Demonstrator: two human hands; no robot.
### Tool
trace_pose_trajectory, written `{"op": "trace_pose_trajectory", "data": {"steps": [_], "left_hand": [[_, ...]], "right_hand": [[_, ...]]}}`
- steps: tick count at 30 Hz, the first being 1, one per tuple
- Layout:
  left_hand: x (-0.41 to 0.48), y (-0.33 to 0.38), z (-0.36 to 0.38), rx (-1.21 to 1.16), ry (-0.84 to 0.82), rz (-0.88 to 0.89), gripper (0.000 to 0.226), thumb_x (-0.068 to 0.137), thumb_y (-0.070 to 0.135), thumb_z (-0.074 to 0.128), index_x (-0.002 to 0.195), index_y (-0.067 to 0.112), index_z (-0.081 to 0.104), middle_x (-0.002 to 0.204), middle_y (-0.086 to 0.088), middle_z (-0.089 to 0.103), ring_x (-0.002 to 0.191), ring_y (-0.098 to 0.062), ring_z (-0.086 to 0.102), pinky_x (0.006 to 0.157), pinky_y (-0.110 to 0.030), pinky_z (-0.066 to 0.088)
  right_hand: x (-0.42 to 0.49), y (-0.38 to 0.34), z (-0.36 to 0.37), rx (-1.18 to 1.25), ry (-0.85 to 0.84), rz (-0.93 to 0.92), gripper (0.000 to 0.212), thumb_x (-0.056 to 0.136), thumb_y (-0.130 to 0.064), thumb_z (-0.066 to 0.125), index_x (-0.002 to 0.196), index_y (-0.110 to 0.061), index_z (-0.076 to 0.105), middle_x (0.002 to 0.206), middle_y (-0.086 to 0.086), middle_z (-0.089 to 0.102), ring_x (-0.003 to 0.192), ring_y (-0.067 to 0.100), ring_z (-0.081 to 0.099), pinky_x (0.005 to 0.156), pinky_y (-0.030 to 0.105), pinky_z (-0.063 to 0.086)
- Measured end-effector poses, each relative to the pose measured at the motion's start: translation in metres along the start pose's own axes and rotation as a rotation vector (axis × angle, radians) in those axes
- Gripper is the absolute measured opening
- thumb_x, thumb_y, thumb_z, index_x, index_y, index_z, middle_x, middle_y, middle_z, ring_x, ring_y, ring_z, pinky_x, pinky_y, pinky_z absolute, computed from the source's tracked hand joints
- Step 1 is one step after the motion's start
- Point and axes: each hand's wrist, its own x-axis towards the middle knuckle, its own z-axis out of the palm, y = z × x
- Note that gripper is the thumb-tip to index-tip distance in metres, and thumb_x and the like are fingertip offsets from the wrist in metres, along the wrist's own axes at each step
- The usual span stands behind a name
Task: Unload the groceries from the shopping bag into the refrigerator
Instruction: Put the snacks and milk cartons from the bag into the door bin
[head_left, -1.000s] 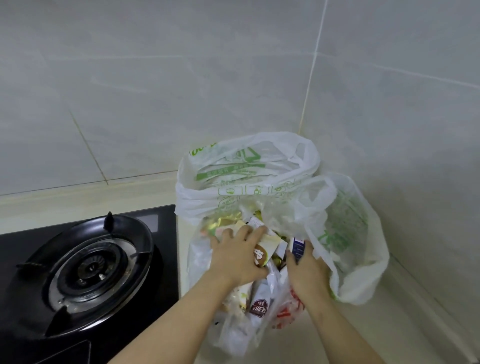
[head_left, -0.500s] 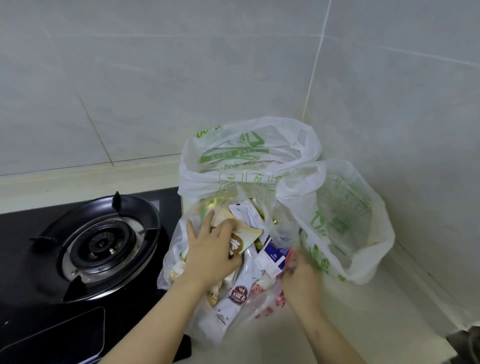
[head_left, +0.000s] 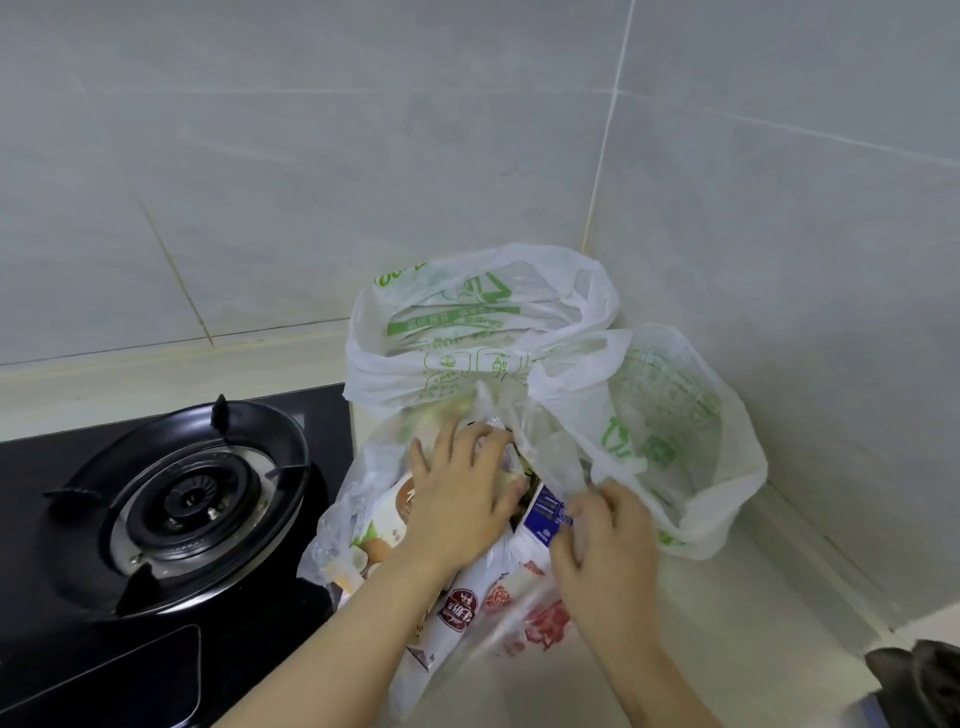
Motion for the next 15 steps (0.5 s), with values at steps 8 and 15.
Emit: {"op": "trace_pose_trajectory", "data": {"steps": [8, 15], "left_hand": [[0.024, 0.002, 0.005, 0.030, -0.169, 0.046, 0.051, 0.081, 0.033, 0.038, 0.132, 0.023, 0.038, 0.143, 0.006, 0.032, 0.140, -0.019, 0.016, 0.106, -0.058, 0.016], [0.050, 0.007, 0.016, 0.129, -0.417, 0.061, 0.051, 0.096, 0.031, 0.032, 0.145, 0.033, 0.018, 0.156, 0.007, 0.014, 0.145, -0.022, 0.003, 0.105, -0.069, -0.002]], "right_hand": [[0.029, 0.032, 0.034, 0.104, -0.495, 0.191, 0.042, 0.097, -0.034, 0.039, 0.137, -0.025, 0.030, 0.112, 0.006, 0.060, 0.097, 0.022, 0.058, 0.077, 0.034, 0.048], [0.059, 0.051, 0.035, 0.482, -0.529, 0.568, 0.028, 0.101, -0.030, 0.033, 0.084, -0.020, 0.054, 0.081, 0.001, 0.061, 0.079, 0.016, 0.056, 0.063, 0.020, 0.037]]}}
